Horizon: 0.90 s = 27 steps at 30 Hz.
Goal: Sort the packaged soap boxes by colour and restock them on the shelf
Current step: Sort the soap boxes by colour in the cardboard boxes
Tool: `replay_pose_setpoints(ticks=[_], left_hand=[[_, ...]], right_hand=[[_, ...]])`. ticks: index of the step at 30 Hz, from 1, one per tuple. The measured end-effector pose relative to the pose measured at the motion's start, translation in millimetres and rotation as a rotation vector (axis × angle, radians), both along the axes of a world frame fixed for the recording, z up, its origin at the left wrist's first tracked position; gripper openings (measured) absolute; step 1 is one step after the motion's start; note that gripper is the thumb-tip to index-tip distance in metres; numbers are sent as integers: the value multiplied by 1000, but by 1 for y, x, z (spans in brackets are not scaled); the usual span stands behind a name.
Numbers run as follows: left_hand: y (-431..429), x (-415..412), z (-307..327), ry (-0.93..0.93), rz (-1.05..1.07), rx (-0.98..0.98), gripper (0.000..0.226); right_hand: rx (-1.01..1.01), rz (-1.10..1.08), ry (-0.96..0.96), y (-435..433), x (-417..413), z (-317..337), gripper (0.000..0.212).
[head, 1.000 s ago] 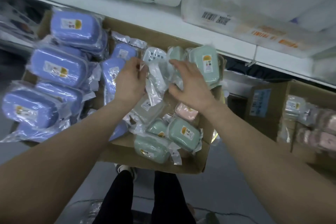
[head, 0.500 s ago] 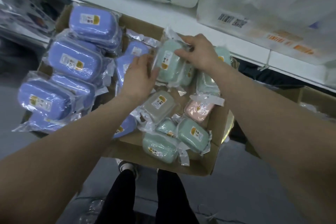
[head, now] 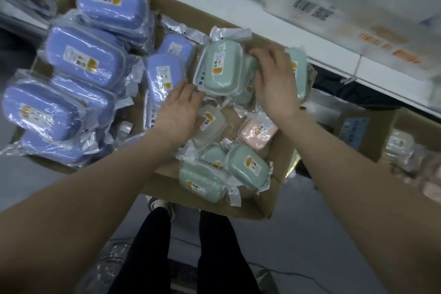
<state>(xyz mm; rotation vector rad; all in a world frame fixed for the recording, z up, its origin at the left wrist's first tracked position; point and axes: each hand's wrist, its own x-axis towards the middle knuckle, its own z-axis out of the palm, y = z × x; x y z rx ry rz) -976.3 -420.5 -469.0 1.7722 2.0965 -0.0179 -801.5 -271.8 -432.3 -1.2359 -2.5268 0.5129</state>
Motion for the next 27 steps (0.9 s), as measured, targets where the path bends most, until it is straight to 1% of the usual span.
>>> replay_pose_setpoints(ticks=[1, 3, 4, 6, 7, 9, 10, 12, 15, 18, 20, 21, 24, 26, 27], left_hand=[[-4, 3, 1, -3, -24, 8, 64], [-12, 12, -1, 3, -91, 3, 60], [-16, 17, -3, 7, -112, -3, 58], [-26, 28, -4, 20, -119, -52, 61], [-30, 32, -5, 36, -113, -88, 66], [-36, 37, -10, 52, -83, -143, 75], [-36, 38, -12, 47, -65, -164, 79], [-36, 38, -15, 18, -26, -211, 83], [-34, 39, -14, 8, -15, -217, 82], [-34, 38, -11, -15, -13, -154, 84], [-34, 36, -7, -49, 15, -140, 88], [-34, 35, -3, -70, 37, -135, 89], [-34, 34, 14, -152, 128, -118, 87], [-35, 33, 30, -227, 200, -94, 87], [-36, 32, 39, -258, 231, -69, 86]], right_hand=[[27, -7, -4, -16, 15, 3, 35], [30, -64, -81, -50, 45, -1, 26], [-11, -113, -124, -65, 57, -6, 22], [-191, -247, -203, -88, 73, -23, 19], [-307, -324, -266, -96, 75, -32, 26], [-519, -486, -368, -102, 72, -49, 53], [-607, -569, -351, -102, 67, -54, 65], [-725, -706, -238, -99, 53, -62, 81], [-782, -832, -182, -88, 37, -69, 102], [-833, -922, -206, -78, 33, -70, 111], [-891, -948, -199, -72, 35, -63, 110], [-929, -948, -159, -70, 37, -57, 106], [-1066, -933, 59, -67, 45, -39, 87], [-1200, -941, 160, -68, 49, -20, 83], [-1275, -930, 199, -69, 51, -10, 74]])
